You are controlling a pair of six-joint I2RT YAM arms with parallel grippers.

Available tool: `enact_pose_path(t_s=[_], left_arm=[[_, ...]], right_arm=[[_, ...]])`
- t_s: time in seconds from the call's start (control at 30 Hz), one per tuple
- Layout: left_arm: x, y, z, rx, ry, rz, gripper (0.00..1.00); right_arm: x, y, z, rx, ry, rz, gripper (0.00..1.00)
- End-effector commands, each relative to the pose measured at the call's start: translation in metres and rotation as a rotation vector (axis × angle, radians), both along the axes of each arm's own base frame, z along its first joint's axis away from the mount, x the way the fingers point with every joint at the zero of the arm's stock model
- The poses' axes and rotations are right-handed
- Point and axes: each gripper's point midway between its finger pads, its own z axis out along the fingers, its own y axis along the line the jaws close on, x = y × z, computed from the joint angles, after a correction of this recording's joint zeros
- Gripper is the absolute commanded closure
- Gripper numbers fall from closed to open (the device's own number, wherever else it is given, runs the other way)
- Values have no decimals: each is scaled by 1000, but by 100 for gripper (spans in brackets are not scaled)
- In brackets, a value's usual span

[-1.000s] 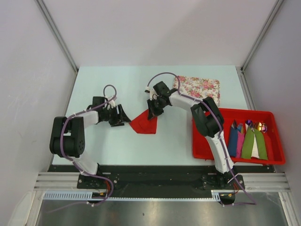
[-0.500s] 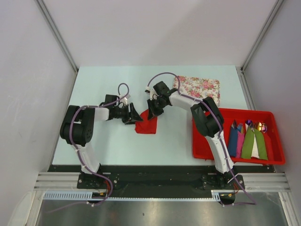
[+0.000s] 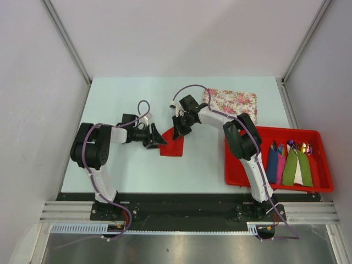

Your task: Place the utensils on the paper napkin and roll it up

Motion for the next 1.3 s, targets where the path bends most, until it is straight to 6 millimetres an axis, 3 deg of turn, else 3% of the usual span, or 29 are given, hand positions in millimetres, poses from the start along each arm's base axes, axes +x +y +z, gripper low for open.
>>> enact_pose_path(t_s=[0.0,0.17,0.3,0.53,0.73,0.9,0.97,1.07,1.27], left_arm=[[-30,-18,-18,-50,107,-30,41],[-17,-32,-5,-139,49,-14,36],[-5,-35,-11,-117,40,37,35],[5,-2,-18,9,39,145,38],[3,11,-6,46,-3,147,48],[6,9,3,49,-38,141,72],[7,3,7,41,-49,123,80],[8,-8,17,17,-73,95,84],[4,-34,26,-16,-102,35,86]], right_arm=[[2,-11,-43,-98,5,-23,100],[3,-9,-43,-95,3,-21,100],[4,-8,-42,-95,2,-23,100],[4,-8,-42,-98,0,-19,100],[4,-9,-43,-99,2,-21,100],[3,-8,-43,-95,4,-20,100],[3,-7,-43,-93,6,-19,100],[2,-6,-44,-94,6,-18,100],[3,-8,-43,-95,5,-22,100]])
